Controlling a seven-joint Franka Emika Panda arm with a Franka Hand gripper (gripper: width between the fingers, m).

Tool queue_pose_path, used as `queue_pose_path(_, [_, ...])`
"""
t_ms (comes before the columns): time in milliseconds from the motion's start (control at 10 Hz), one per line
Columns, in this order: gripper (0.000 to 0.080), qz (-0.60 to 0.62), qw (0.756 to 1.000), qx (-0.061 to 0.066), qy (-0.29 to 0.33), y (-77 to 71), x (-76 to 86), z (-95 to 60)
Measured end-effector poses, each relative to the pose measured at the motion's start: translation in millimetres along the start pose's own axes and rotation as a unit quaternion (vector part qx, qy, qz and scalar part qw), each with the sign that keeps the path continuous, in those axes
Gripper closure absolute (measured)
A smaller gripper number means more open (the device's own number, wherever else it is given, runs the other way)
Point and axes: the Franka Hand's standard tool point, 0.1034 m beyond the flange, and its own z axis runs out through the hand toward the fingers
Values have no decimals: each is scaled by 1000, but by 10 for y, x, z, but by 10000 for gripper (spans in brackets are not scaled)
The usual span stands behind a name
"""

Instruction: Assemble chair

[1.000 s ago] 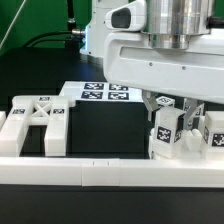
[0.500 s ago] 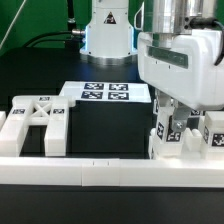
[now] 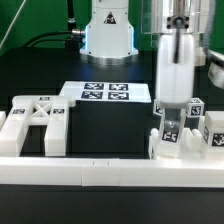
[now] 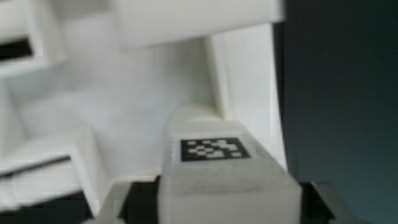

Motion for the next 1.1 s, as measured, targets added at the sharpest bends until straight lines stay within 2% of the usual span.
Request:
queue_pose_path(200, [505, 136, 990, 31, -21, -10, -22, 15])
queue_pose_path(300, [505, 143, 989, 35, -27, -13, -25, 13])
queue_pose_path(400, [505, 130, 991, 35, -27, -18, -24, 10])
queue_pose_path(500, [425, 109, 993, 33, -26, -15, -22, 12])
queue_pose_path(600, [425, 86, 996, 21, -25, -5, -15, 13])
queue_pose_path(700, [243, 52, 998, 19, -24, -15, -15, 5])
queue_pose_path(800, [169, 13, 999, 20, -22, -8, -9, 11])
queue_pose_path(1100, [155, -105, 994, 23, -19, -12, 3, 12])
